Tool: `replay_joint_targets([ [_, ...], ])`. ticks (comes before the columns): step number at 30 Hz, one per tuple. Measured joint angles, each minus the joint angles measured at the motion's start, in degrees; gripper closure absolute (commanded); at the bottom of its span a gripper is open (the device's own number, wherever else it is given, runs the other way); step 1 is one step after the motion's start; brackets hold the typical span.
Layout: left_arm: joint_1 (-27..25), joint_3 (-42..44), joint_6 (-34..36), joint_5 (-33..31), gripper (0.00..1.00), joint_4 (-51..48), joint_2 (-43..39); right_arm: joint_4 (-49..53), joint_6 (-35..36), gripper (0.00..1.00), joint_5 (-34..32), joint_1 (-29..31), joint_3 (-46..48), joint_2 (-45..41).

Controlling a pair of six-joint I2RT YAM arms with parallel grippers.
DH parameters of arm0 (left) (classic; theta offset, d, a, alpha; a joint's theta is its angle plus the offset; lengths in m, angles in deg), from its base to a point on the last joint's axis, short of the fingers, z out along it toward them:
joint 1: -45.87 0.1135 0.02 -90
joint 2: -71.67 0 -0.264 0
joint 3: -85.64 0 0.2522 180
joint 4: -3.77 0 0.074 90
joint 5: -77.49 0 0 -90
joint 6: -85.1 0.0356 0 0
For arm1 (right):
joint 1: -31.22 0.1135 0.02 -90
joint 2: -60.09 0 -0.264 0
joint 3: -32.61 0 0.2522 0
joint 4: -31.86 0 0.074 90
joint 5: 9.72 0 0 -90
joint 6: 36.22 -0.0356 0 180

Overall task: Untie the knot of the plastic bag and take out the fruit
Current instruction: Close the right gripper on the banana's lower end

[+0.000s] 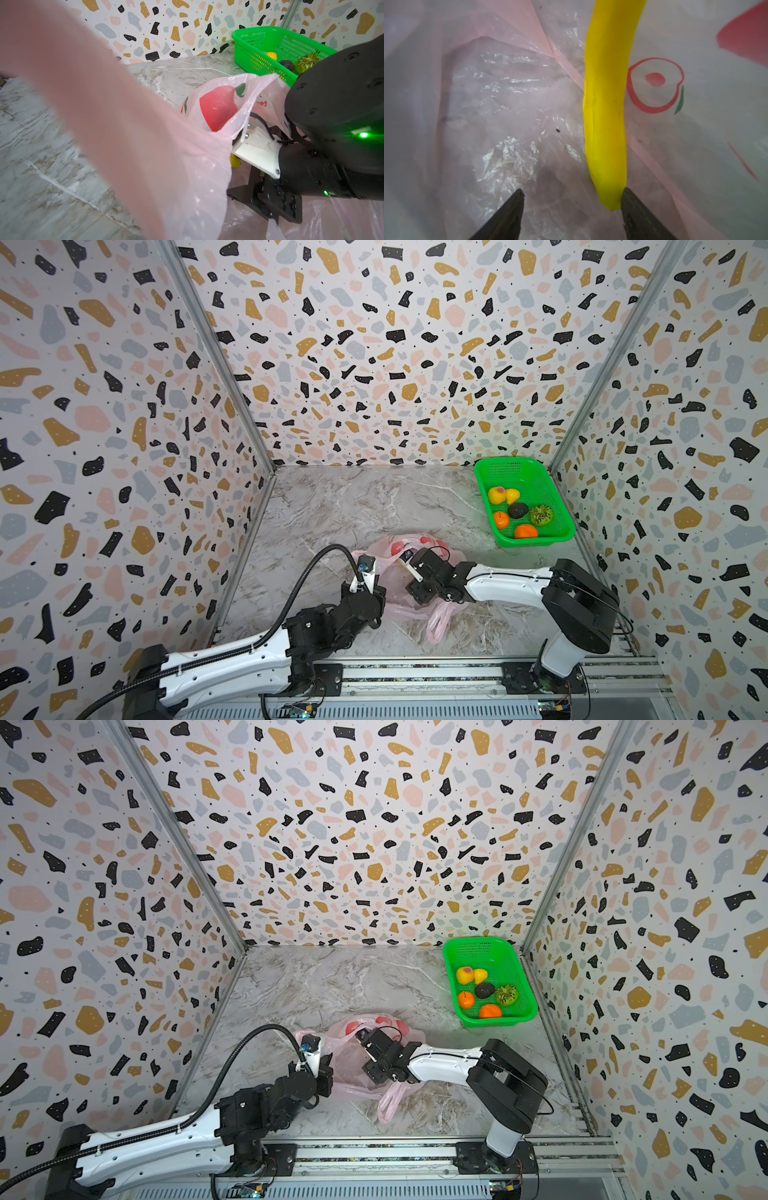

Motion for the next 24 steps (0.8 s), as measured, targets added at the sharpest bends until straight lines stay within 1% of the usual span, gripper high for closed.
replay_joint_targets([
  [8,0.98,0.00,1.53,0.28,1.00,2.62,3.93,-0.52,2.01,0.24,0.96,-0.96,-3.30,2.73],
  [13,1.86,0.00,2.12,1.99,1.00,2.95,4.37,-6.10,3.30,0.17,1.33,-2.64,-3.52,4.24],
  [15,2.25,0.00,2.21,2.78,1.00,3.45,4.37,-9.44,4.04,0.17,1.29,-3.10,-3.26,5.05],
  [20,2.82,0.00,2.38,4.48,1.00,4.22,4.33,-16.37,5.84,0.17,2.64,-4.79,-3.23,8.07],
  [24,3.02,0.00,2.49,5.60,1.00,4.66,4.28,-17.97,6.69,0.20,4.81,-6.91,-5.42,11.96],
])
